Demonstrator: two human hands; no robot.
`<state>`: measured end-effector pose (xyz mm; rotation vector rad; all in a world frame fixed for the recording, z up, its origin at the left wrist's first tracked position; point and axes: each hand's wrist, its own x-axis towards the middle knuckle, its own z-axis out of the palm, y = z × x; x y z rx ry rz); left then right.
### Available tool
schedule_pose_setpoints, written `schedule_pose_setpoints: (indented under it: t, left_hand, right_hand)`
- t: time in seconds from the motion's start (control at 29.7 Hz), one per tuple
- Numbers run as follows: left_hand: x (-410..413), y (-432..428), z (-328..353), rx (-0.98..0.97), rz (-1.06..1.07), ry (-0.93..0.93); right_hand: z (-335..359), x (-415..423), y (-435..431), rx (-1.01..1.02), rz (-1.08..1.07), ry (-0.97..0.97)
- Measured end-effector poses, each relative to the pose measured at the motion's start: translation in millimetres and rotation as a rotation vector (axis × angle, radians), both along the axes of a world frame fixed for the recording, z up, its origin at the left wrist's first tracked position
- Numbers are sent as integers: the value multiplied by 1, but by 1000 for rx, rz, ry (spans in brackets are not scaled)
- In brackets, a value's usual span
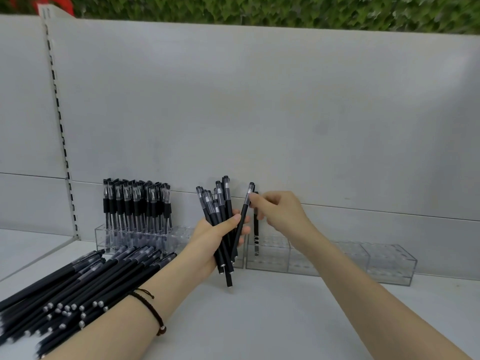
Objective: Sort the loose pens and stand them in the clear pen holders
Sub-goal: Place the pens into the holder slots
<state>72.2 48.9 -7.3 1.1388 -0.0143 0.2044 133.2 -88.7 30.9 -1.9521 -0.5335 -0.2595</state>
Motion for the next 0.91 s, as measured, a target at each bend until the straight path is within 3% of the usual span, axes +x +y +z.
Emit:
schedule_pose_setpoints:
  t: [0.13, 0.3, 0.44, 0.64, 0.91]
  left_hand:
    - [-2, -1, 3, 30, -20, -27]
    - [-1, -3, 2, -57, 12, 23]
    - [0, -3, 2, -8, 77, 86]
    - [5, 1, -3, 117, 167, 95]
    - [3, -1, -1, 208, 72, 19]
  right_hand:
    - [2, -8, 3, 161, 134, 117]
    - [14, 0, -1, 396, -47, -18]
    - [10, 5, -5, 256, -132, -210]
    - [10, 6, -11, 215, -167, -301]
    - [-8, 8, -7, -230, -163, -359]
